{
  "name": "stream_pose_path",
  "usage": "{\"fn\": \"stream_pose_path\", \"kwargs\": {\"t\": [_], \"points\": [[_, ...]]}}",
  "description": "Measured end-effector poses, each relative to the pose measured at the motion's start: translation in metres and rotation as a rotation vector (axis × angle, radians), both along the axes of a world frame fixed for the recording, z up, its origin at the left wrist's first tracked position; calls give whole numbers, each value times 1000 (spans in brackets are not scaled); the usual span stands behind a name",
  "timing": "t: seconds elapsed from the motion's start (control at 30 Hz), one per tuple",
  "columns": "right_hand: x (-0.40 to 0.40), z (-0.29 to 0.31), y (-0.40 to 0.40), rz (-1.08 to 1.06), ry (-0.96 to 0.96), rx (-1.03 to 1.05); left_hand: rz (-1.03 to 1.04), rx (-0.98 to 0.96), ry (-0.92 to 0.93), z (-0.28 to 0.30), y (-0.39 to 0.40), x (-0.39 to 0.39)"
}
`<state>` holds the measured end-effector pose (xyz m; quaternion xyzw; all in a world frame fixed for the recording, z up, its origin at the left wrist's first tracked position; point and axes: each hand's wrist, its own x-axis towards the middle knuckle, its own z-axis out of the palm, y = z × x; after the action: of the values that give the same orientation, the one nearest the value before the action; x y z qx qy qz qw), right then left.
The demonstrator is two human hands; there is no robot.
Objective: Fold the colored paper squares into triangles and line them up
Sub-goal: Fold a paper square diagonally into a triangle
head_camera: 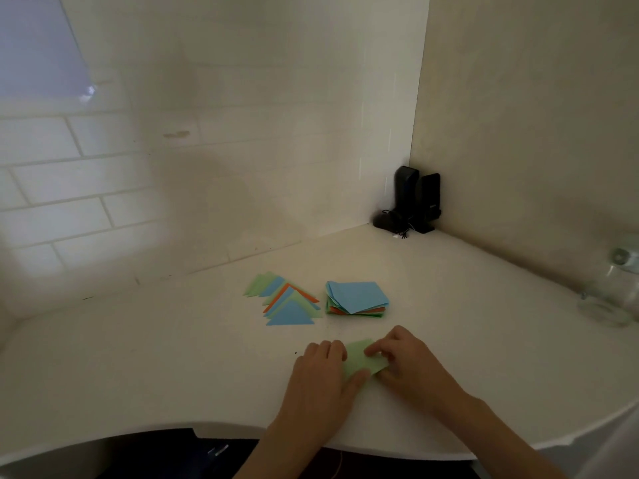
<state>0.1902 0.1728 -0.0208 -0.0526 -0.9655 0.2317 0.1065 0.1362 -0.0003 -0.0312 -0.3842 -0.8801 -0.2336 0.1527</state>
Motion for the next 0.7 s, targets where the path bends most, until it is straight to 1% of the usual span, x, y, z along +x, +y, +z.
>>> {"fn": "stream_pose_path", "kwargs": {"t": [0.07,0.2,0.33,0.43,0.57,0.63,0.7], "points": [[2,-3,-1,-6,50,64,0,28,68,-3,-5,8],[4,-4,-9,-15,209,125,24,3,126,-8,-9,3],[4,-6,-15,-35,256,175,48,34,136,-8,-15,-13],[5,-7,-16,-98,183,64,102,61,58,-3,-23,-19],[6,-6,-16,-184,124,-141,239,120,-99,-2,-29,-24],[3,-6,-17,-223,80,-137,270,105,-140,-2,-28,-25],[-1,-4,-19,-264,41,-102,284,108,-138,-4,-26,-24]]}}
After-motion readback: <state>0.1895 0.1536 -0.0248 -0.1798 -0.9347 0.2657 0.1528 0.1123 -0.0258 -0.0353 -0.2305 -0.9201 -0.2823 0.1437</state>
